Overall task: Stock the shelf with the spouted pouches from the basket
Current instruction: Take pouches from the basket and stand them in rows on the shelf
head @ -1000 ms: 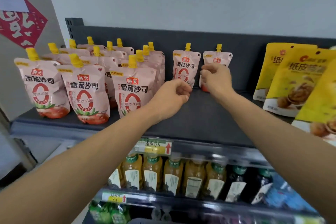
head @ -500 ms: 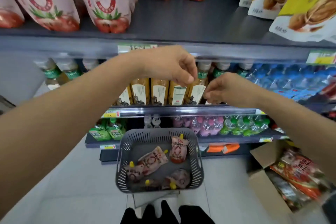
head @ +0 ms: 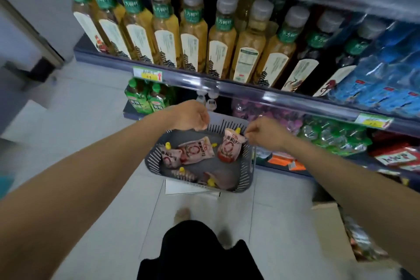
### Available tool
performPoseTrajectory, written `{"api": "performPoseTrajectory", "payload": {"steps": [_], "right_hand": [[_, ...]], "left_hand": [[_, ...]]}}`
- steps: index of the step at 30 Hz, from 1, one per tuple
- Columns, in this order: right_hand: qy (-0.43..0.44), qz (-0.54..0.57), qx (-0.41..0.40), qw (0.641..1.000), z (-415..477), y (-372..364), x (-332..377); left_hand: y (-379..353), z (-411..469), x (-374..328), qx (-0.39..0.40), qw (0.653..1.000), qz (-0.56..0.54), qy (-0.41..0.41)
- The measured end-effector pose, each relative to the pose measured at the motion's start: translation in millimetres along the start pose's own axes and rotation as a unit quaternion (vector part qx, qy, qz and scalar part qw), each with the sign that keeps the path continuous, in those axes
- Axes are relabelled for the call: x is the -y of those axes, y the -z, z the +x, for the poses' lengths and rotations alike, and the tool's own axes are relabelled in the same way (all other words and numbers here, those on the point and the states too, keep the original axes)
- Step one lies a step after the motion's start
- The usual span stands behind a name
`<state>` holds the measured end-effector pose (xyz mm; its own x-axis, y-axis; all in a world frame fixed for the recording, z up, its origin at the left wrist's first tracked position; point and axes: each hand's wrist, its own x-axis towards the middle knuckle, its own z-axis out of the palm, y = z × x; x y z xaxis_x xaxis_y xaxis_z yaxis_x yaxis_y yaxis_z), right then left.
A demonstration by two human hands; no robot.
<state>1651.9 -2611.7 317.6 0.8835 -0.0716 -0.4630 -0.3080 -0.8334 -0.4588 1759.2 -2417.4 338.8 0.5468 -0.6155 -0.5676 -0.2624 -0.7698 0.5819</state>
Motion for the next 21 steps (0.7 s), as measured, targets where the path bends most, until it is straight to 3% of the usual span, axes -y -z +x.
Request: {"api": "performPoseTrajectory", "payload": {"steps": [11,21], "right_hand": [[-0.113,0.076,0.012,0.991,74,-108,-40],[-0.256,0.142,-0.053,0.955,125,-181,-82]], "left_hand": [[-53,43,145,-0.051,0.984,0.087,0.149],[-97,95,215,-0.104,0.981,0.077,0.144]]}}
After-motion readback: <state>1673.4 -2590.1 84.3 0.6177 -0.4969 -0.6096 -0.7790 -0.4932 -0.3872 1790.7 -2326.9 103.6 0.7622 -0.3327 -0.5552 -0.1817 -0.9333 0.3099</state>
